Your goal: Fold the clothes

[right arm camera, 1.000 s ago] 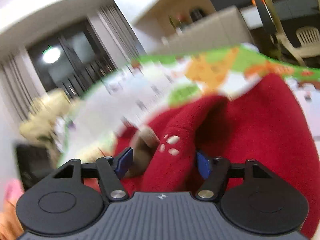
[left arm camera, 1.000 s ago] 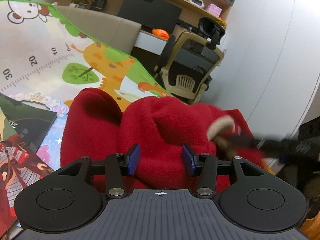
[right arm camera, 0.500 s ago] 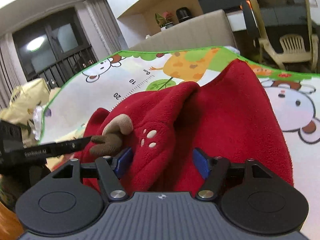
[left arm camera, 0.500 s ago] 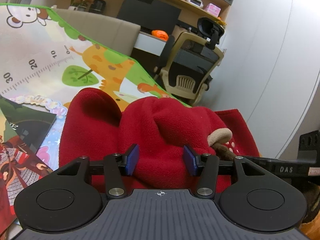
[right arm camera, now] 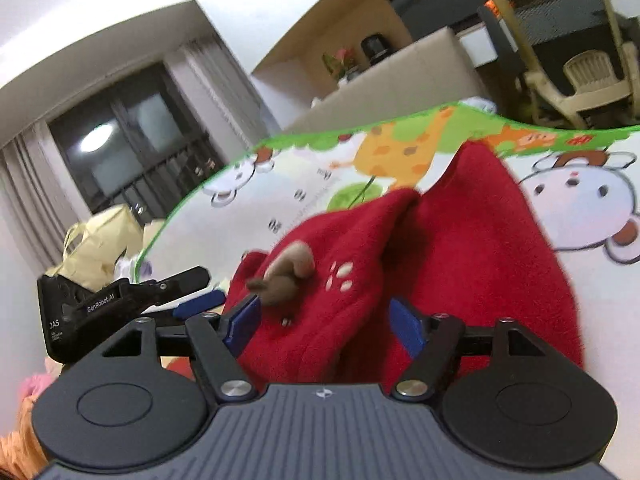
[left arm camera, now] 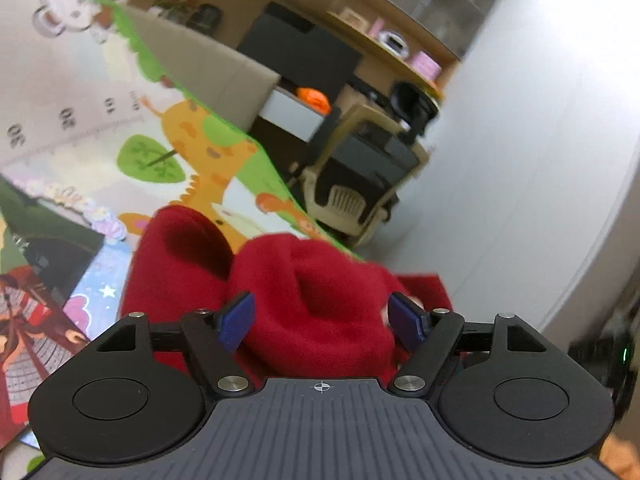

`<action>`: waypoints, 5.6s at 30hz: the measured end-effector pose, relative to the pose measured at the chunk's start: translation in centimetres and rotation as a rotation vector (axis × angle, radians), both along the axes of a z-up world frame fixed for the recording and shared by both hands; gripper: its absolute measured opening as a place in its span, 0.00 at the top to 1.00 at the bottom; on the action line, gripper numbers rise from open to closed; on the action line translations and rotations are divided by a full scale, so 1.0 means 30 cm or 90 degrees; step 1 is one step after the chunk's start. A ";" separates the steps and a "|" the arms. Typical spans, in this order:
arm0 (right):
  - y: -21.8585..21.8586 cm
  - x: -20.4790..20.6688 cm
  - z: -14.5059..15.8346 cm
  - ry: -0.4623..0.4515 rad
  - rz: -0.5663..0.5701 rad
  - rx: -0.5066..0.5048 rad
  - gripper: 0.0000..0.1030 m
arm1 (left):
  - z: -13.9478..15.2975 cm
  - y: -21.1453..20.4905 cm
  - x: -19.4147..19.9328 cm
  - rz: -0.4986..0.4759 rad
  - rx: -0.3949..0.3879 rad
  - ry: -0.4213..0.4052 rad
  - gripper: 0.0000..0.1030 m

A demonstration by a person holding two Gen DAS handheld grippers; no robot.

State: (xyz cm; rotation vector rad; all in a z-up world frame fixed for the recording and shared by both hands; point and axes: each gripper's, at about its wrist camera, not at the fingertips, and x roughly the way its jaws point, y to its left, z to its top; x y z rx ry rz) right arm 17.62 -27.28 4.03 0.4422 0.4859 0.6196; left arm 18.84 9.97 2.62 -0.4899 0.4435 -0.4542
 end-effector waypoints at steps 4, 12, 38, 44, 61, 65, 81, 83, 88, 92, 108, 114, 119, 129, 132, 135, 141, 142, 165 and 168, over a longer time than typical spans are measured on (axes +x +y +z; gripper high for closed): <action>0.002 -0.018 0.003 -0.020 -0.015 -0.018 0.31 | -0.027 0.010 0.046 0.030 -0.009 0.049 0.25; -0.009 -0.019 0.042 -0.059 -0.031 -0.030 0.63 | -0.069 -0.055 0.151 0.035 -0.030 0.114 0.73; 0.132 -0.003 -0.029 -0.068 0.016 -0.266 0.45 | -0.086 -0.131 0.306 0.040 -0.058 0.154 0.40; 0.142 0.008 -0.042 -0.078 0.033 -0.272 0.31 | -0.062 -0.053 0.304 0.035 -0.085 0.134 0.34; -0.055 0.438 -0.044 0.032 -0.137 -0.302 0.27 | -0.080 0.027 0.384 0.086 0.097 0.162 0.16; -0.112 0.454 -0.086 0.059 -0.136 -0.220 0.25 | -0.102 0.019 0.394 0.079 0.119 0.152 0.13; -0.215 0.419 0.093 -0.004 -0.143 -0.188 0.01 | 0.026 0.084 0.028 -0.075 -0.054 0.119 0.07; -0.243 0.459 0.121 -0.022 -0.166 -0.213 0.01 | 0.024 0.060 -0.042 -0.155 -0.077 0.138 0.05; -0.145 0.665 0.000 0.036 -0.145 -0.351 0.02 | -0.111 -0.116 -0.036 -0.277 -0.047 0.256 0.05; -0.129 0.691 -0.095 0.085 -0.141 -0.387 0.06 | -0.203 -0.099 0.084 -0.169 -0.044 0.320 0.05; 0.179 0.013 -0.057 -0.041 0.174 -0.399 0.18 | -0.096 0.137 0.462 0.122 0.032 0.183 0.05; 0.113 -0.055 0.069 -0.129 0.180 -0.343 0.04 | -0.068 0.163 0.238 0.081 0.055 0.181 0.05; -0.002 0.062 0.175 -0.119 0.062 -0.243 0.00 | 0.013 0.055 0.031 0.029 0.106 0.061 0.05; 0.183 0.705 0.201 -0.045 -0.029 -0.301 0.01 | -0.046 -0.323 -0.056 -0.279 0.141 0.019 0.05; 0.293 0.865 0.156 -0.013 -0.009 -0.343 0.01 | -0.107 -0.364 -0.044 -0.301 0.154 0.034 0.05; 0.387 0.933 0.030 -0.007 0.001 -0.535 0.03 | -0.130 -0.379 -0.053 -0.311 0.163 0.036 0.05; 0.207 0.911 -0.082 0.088 -0.029 -0.420 0.03 | -0.127 -0.362 -0.047 -0.312 0.141 0.049 0.05; 0.186 0.897 -0.088 0.094 -0.040 -0.410 0.03 | -0.119 -0.359 -0.043 -0.310 0.138 0.048 0.05; 0.209 0.128 0.088 -0.241 0.062 -0.310 0.03 | -0.023 -0.031 0.373 0.126 0.049 0.110 0.14; 0.328 0.139 0.041 -0.266 0.102 -0.385 0.05 | -0.054 -0.035 0.375 0.133 0.065 0.116 0.16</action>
